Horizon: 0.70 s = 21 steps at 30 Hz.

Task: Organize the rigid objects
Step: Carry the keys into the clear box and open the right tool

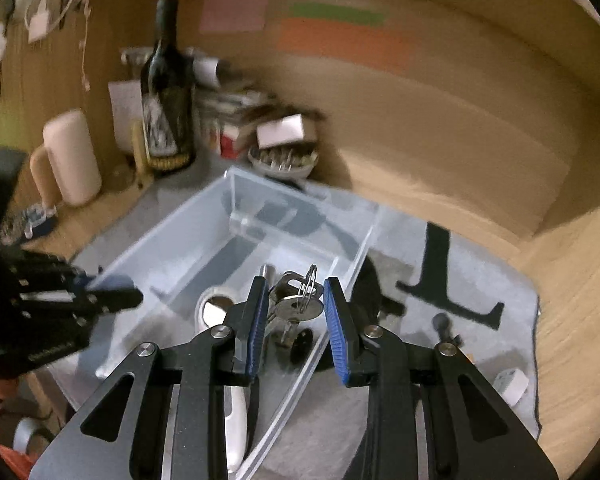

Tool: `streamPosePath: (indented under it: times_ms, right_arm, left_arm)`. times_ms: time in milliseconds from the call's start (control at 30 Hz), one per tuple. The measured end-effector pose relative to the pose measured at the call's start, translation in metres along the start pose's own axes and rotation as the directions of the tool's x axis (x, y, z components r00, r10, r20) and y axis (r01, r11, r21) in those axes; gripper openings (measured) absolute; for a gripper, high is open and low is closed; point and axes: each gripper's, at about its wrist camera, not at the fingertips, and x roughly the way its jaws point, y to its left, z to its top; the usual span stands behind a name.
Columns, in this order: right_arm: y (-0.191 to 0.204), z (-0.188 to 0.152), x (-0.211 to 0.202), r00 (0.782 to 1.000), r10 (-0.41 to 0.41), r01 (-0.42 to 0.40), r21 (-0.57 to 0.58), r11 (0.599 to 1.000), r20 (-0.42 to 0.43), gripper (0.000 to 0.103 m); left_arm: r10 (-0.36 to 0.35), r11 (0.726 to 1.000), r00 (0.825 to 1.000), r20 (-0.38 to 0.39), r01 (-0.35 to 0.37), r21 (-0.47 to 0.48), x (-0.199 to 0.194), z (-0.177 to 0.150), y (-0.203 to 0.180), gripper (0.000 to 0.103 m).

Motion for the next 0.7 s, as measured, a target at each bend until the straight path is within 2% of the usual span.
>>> streamPosePath:
  times_ms: [200, 567, 600, 700]
  right_arm:
    - [0.008, -0.006, 0.018, 0.997, 0.001, -0.005, -0.052, 0.999, -0.072, 0.026]
    - [0.008, -0.004, 0.034, 0.991, 0.021, -0.025, -0.032, 0.999, -0.131, 0.026]
    - [0.008, -0.004, 0.034, 0.991, 0.029, -0.033, -0.029, 0.999, -0.132, 0.028]
    - [0.008, -0.003, 0.030, 0.992, 0.041, -0.043, -0.014, 0.999, -0.121, 0.045]
  left_arm:
    - [0.000, 1.000, 1.000, 0.001, 0.000, -0.001, 0.000, 0.000, 0.001, 0.011]
    - [0.000, 1.000, 1.000, 0.000, 0.000, -0.001, 0.000, 0.000, 0.000, 0.011]
    - [0.000, 1.000, 1.000, 0.000, 0.000, -0.001, 0.001, 0.000, 0.000, 0.011]
    - [0.000, 1.000, 1.000, 0.000, 0.000, 0.001, 0.001, 0.000, 0.000, 0.011]
